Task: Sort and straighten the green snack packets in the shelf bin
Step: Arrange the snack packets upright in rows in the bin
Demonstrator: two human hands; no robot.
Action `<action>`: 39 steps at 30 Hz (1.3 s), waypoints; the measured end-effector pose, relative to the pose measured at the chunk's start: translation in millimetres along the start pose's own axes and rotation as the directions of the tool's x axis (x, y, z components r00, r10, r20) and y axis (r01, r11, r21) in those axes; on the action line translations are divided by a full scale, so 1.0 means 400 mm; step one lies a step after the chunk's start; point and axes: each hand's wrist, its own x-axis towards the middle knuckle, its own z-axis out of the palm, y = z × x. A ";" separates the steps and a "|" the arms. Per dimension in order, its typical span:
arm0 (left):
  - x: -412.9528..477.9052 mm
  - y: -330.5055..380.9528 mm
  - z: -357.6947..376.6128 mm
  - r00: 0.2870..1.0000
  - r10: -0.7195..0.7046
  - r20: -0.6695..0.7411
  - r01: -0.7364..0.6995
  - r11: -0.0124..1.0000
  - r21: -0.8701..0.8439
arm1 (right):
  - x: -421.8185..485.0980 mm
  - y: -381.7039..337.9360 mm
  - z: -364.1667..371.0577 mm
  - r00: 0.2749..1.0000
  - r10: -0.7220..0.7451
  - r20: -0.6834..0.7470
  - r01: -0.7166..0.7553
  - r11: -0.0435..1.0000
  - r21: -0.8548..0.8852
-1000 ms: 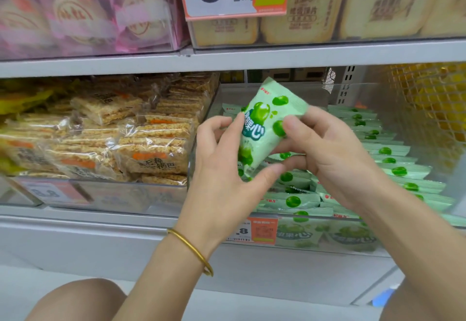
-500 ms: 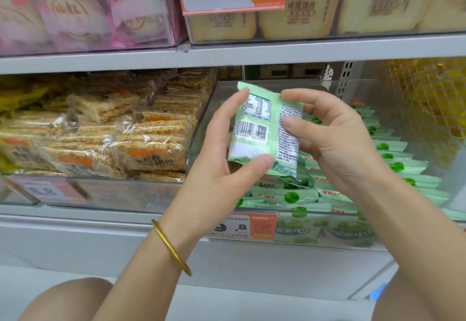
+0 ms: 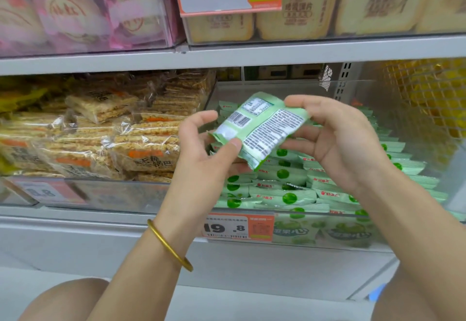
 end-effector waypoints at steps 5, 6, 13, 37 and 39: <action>0.015 0.006 0.001 0.985 -0.172 0.014 0.172 0.969 -0.178 | 0.005 0.003 -0.013 0.996 -0.064 0.055 0.073 0.980 -0.184; 0.018 0.008 0.004 0.983 -0.183 0.017 0.184 0.968 -0.173 | 0.008 0.007 -0.016 0.991 -0.113 0.066 0.129 0.927 -0.353; 0.033 0.002 0.002 0.998 0.005 -0.070 0.009 0.980 0.198 | 0.026 0.025 -0.013 0.954 -0.295 -0.050 0.209 0.778 -0.593; 0.012 -0.069 -0.014 0.980 -0.083 0.181 -0.153 0.265 0.952 | 0.114 0.089 0.155 0.877 -0.074 0.474 0.413 -0.384 -0.826; 0.011 -0.070 -0.015 0.980 -0.090 0.180 -0.150 0.268 0.952 | 0.128 0.097 0.154 0.876 -0.010 0.483 0.446 -0.366 -0.817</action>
